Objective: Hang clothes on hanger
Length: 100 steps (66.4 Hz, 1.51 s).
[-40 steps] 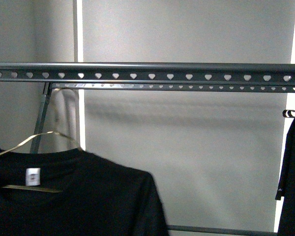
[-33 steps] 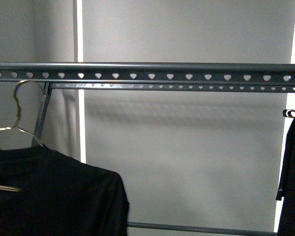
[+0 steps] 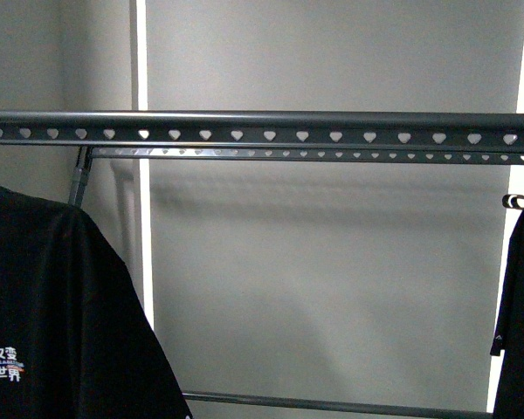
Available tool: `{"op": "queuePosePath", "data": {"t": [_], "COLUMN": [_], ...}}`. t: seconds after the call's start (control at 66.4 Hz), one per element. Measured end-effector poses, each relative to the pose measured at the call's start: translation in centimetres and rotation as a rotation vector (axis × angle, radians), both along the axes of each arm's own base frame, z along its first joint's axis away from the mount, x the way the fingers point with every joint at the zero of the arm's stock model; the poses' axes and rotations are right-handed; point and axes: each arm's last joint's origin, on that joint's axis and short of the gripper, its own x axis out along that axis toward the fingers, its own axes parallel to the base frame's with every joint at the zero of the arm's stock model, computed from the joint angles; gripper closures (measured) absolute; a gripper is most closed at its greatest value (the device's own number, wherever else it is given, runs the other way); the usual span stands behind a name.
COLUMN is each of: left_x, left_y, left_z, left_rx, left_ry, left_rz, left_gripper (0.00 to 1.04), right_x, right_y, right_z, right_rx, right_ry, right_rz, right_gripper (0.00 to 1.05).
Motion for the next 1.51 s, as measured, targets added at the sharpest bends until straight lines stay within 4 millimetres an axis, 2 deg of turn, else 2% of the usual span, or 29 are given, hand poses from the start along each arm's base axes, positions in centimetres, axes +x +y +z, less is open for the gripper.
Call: {"op": "queuePosePath", "data": {"t": [0.602,0.708,0.753,0.828,0.903,0.979,1.054,1.235,1.34,1.506], "left_x": [0.0,0.3,0.6,1.5,3.1,5.6,9.2,16.9,19.6,22.7], "left_y": [0.0,-0.6,-1.1,-1.9,-2.2,-2.3,-2.4,-3.1,-3.3,-2.9], "left_z": [0.0,-0.2,0.3,2.5,5.4,8.1,9.9,9.9,10.1,12.1], "left_rx": [0.0,0.017,0.012,-0.034,-0.124,-0.243,-0.376,-0.639,-0.707,-0.752], "left_ry": [0.001,0.134,0.144,0.118,0.072,0.045,0.07,0.192,0.193,0.119], "left_rz": [-0.003,-0.123,-0.133,-0.142,-0.094,-0.023,0.069,0.214,0.26,0.313], "left_gripper": [0.07,0.07,0.07,0.07,0.07,0.07,0.07,0.07,0.07,0.07], "right_x": [0.0,0.0,0.0,0.0,0.0,0.0,0.0,0.0,0.0,0.0], "right_y": [0.0,0.0,0.0,0.0,0.0,0.0,0.0,0.0,0.0,0.0], "right_z": [0.0,0.0,0.0,0.0,0.0,0.0,0.0,0.0,0.0,0.0], "right_rx": [0.0,0.0,0.0,0.0,0.0,0.0,0.0,0.0,0.0,0.0], "right_ry": [0.0,0.0,0.0,0.0,0.0,0.0,0.0,0.0,0.0,0.0], "right_rz": [0.0,0.002,0.001,0.001,0.002,0.002,0.002,0.002,0.002,0.002], "right_gripper": [0.07,0.07,0.07,0.07,0.07,0.07,0.07,0.07,0.07,0.07]}}
